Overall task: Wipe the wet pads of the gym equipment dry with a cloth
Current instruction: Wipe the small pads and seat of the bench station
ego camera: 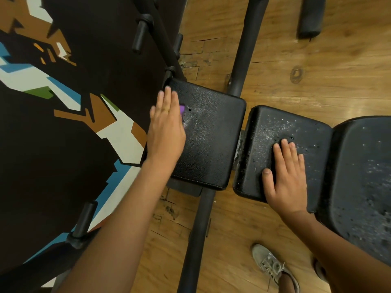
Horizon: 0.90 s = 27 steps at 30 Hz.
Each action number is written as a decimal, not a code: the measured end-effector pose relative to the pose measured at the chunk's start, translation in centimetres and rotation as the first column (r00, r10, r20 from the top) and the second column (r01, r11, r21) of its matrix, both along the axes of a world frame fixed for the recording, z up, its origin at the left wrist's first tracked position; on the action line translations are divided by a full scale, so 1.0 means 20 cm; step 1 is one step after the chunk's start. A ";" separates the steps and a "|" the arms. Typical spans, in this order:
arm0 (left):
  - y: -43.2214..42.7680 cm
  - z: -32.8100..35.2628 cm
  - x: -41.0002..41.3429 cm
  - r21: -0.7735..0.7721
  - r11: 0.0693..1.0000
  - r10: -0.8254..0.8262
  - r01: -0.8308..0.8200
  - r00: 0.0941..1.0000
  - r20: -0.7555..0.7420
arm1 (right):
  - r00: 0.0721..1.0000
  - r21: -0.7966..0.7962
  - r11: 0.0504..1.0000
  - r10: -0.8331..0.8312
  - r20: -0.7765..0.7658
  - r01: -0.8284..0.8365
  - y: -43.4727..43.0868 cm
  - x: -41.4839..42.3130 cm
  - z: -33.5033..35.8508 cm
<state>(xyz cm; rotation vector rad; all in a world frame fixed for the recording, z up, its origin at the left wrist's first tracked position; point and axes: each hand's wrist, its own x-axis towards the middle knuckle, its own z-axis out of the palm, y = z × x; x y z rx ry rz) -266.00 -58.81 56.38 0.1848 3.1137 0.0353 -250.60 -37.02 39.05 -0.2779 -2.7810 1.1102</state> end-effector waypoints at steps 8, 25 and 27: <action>-0.07 -0.01 0.37 -0.027 0.997 -0.071 0.073 0.996 0.049 | 1.000 -0.005 1.000 0.007 0.009 -0.007 0.00 0.00 0.01; -0.04 0.10 -0.16 0.028 0.977 -0.212 0.211 0.970 0.114 | 1.000 -0.008 1.000 0.002 0.000 -0.002 0.00 0.00 0.00; -0.12 0.16 -0.19 0.039 0.924 -0.379 0.379 0.901 0.210 | 1.000 -0.004 1.000 0.000 -0.003 0.000 0.00 0.00 0.00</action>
